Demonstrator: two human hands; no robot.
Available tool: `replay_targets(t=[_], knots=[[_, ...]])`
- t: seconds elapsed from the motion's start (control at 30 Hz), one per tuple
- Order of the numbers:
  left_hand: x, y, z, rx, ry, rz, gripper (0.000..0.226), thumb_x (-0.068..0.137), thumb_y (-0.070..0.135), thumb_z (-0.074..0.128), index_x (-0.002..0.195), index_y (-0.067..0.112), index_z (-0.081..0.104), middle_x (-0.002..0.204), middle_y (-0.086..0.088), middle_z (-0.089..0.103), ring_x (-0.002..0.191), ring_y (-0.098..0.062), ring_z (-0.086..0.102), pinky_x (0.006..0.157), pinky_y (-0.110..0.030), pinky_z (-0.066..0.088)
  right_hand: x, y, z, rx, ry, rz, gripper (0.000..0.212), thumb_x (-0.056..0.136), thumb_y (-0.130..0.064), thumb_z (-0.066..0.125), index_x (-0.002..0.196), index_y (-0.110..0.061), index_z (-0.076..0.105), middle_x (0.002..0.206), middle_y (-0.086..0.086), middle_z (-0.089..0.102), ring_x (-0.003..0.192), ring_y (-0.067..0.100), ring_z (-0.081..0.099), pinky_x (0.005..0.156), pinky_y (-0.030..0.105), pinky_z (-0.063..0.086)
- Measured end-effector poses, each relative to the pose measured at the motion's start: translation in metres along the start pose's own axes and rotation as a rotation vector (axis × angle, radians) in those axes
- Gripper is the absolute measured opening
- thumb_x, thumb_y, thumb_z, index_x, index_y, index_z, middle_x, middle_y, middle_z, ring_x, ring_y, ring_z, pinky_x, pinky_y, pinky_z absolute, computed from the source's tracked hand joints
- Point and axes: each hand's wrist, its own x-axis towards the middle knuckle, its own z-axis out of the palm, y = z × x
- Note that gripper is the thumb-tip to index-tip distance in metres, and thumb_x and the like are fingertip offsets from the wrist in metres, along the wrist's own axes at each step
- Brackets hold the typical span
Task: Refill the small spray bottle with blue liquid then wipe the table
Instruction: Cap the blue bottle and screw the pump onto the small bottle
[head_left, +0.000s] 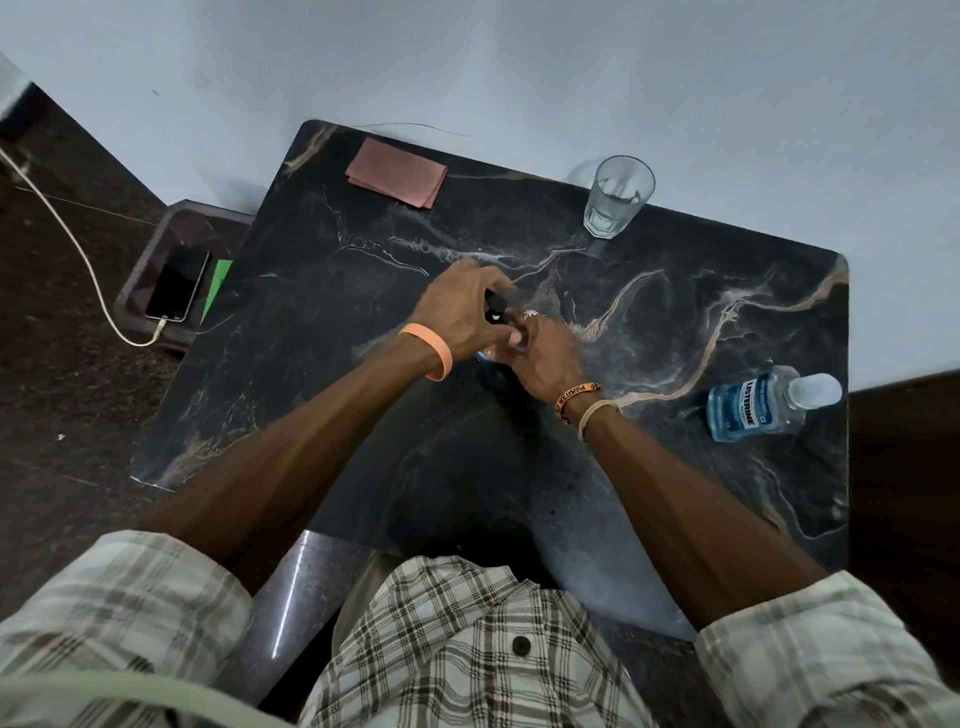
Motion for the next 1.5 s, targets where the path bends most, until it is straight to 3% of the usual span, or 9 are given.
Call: replay_targets(t=[0.1,0.27,0.43,0.57,0.77,1.07,1.17,1.33,1.5], knots=[[0.001,-0.001,0.0,0.0,-0.012,0.016,0.038,0.073,0.028,0.083,0.107,0.021,0.069,0.099,0.004,0.064,0.092,-0.017,0.061,0.082,-0.032,0.051,0.001,0.0,0.0,0.018,-0.009,0.001,0.054,0.078,-0.037,0.079,0.127,-0.021,0.062,0.104,-0.002,0.069,0.086,0.006,0.056,0.059,0.006,0.028],[0.005,-0.002,0.001,-0.026,-0.054,0.019,0.068,0.064,0.032,0.087,0.126,0.021,0.059,0.121,0.0,0.062,0.11,-0.016,0.056,0.093,-0.027,0.045,0.002,0.002,0.001,0.027,-0.01,0.008,0.051,0.076,-0.037,0.08,0.12,-0.018,0.064,0.092,-0.009,0.062,0.083,0.007,0.056,0.06,0.011,0.031],[0.007,-0.004,0.002,-0.021,-0.051,0.018,0.061,0.068,0.023,0.086,0.123,0.022,0.06,0.1,0.008,0.065,0.095,-0.015,0.064,0.078,-0.022,0.046,0.002,0.002,0.001,0.019,-0.011,-0.007,0.048,0.077,-0.038,0.079,0.121,-0.024,0.065,0.094,-0.01,0.064,0.082,0.005,0.055,0.059,0.007,0.029],[0.008,-0.003,0.001,-0.048,-0.036,-0.01,0.072,0.063,0.029,0.089,0.127,0.02,0.058,0.118,0.001,0.065,0.106,-0.016,0.061,0.091,-0.028,0.049,0.002,0.002,0.0,0.026,-0.009,-0.01,0.044,0.076,-0.037,0.079,0.116,-0.023,0.067,0.094,-0.008,0.066,0.083,0.008,0.058,0.062,0.016,0.036],[0.008,-0.004,0.002,-0.082,-0.062,-0.038,0.064,0.063,0.015,0.087,0.121,0.022,0.061,0.11,0.002,0.07,0.089,-0.01,0.062,0.069,-0.009,0.038,0.003,0.004,0.002,0.018,0.005,-0.011,0.048,0.076,-0.039,0.08,0.117,-0.019,0.065,0.104,-0.001,0.069,0.089,0.012,0.059,0.072,0.022,0.038],[0.002,-0.004,0.006,-0.063,-0.024,-0.025,0.055,0.07,0.018,0.084,0.12,0.019,0.064,0.111,0.001,0.068,0.095,-0.017,0.063,0.086,-0.031,0.052,0.0,0.004,0.002,0.045,0.036,0.047,0.033,0.073,-0.041,0.083,0.095,-0.03,0.062,0.072,-0.02,0.054,0.065,-0.004,0.05,0.052,0.008,0.027],[0.0,-0.002,0.005,-0.063,-0.02,-0.049,0.058,0.067,0.027,0.087,0.119,0.021,0.063,0.11,0.001,0.064,0.093,-0.015,0.058,0.085,-0.032,0.051,0.0,0.005,0.004,0.023,0.016,0.048,0.032,0.075,-0.041,0.081,0.089,-0.024,0.059,0.071,-0.017,0.054,0.064,-0.002,0.049,0.052,0.013,0.029],[-0.002,0.0,0.005,-0.066,-0.006,-0.045,0.053,0.07,0.018,0.085,0.119,0.017,0.065,0.111,-0.003,0.068,0.098,-0.019,0.062,0.091,-0.039,0.053,0.0,0.005,0.002,0.073,0.0,0.007,0.046,0.076,-0.036,0.08,0.119,-0.025,0.066,0.084,-0.015,0.061,0.076,0.003,0.056,0.06,0.011,0.033],[-0.004,0.0,0.006,-0.031,0.024,-0.056,0.049,0.07,0.025,0.085,0.115,0.018,0.066,0.107,-0.003,0.062,0.097,-0.02,0.06,0.088,-0.034,0.05,-0.001,0.005,0.002,0.051,0.009,0.0,0.052,0.078,-0.035,0.079,0.126,-0.022,0.063,0.084,-0.019,0.057,0.075,0.002,0.054,0.06,0.007,0.03]])
